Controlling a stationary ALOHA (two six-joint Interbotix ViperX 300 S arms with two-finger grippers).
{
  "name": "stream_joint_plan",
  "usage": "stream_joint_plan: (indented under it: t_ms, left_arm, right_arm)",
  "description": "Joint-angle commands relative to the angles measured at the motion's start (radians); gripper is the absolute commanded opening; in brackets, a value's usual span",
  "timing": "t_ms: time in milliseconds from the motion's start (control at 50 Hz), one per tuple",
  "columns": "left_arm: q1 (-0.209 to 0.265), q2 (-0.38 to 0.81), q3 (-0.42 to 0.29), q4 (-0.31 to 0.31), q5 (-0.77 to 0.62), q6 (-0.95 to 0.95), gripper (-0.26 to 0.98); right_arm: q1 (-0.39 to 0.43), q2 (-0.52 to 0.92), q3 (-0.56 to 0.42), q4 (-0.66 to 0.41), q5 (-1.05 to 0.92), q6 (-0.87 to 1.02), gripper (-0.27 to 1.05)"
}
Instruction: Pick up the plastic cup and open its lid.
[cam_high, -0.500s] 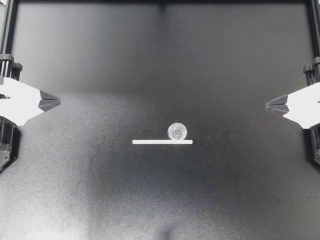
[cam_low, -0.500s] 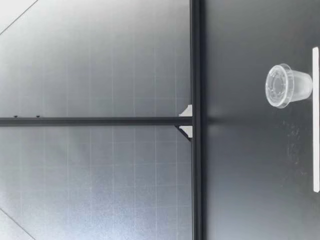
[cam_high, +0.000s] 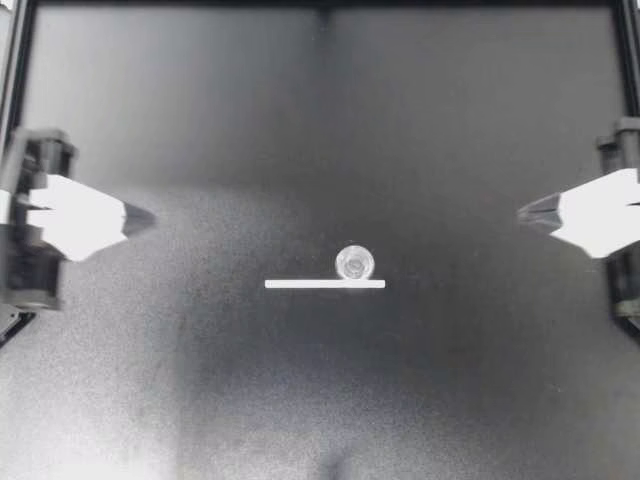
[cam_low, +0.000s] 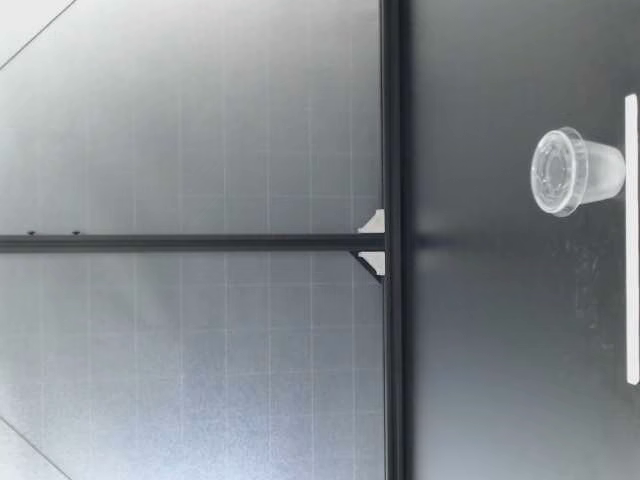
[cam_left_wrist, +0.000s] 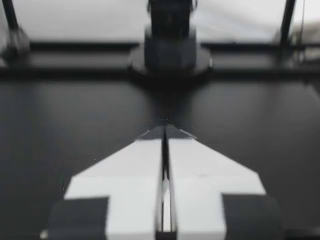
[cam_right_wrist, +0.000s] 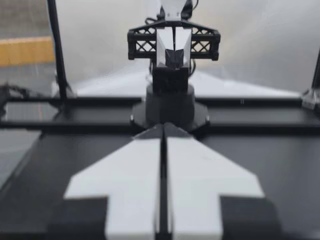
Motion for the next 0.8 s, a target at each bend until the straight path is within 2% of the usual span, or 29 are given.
stream_joint_plan:
  t_ms: [0, 160, 340, 540, 700, 780]
  left_arm:
    - [-0.002, 0.069, -0.015, -0.002, -0.012, -0.005, -0.21]
    - [-0.002, 0.218, -0.037, -0.015, -0.012, -0.006, -0.21]
    - [0.003, 0.393, -0.101, -0.034, -0.012, -0.014, -0.20]
    - [0.006, 0.535, -0.173, -0.041, -0.012, 0.003, -0.19]
    - [0.006, 0.640, -0.235, -0.041, -0.012, 0.006, -0.11]
    - [0.006, 0.686, -0.264, -0.041, -0.012, 0.006, -0.01]
  right_arm:
    - [-0.003, 0.058, -0.031, 0.002, -0.020, 0.002, -0.17]
    - [-0.011, 0.179, -0.049, 0.028, -0.025, 0.003, -0.17]
    - [-0.011, 0.316, -0.074, 0.058, -0.025, 0.005, -0.17]
    - [-0.011, 0.462, -0.123, 0.071, -0.020, 0.005, -0.17]
    - [-0.011, 0.569, -0.166, 0.071, -0.009, 0.003, -0.17]
    - [-0.011, 0.612, -0.187, 0.071, 0.003, 0.003, -0.17]
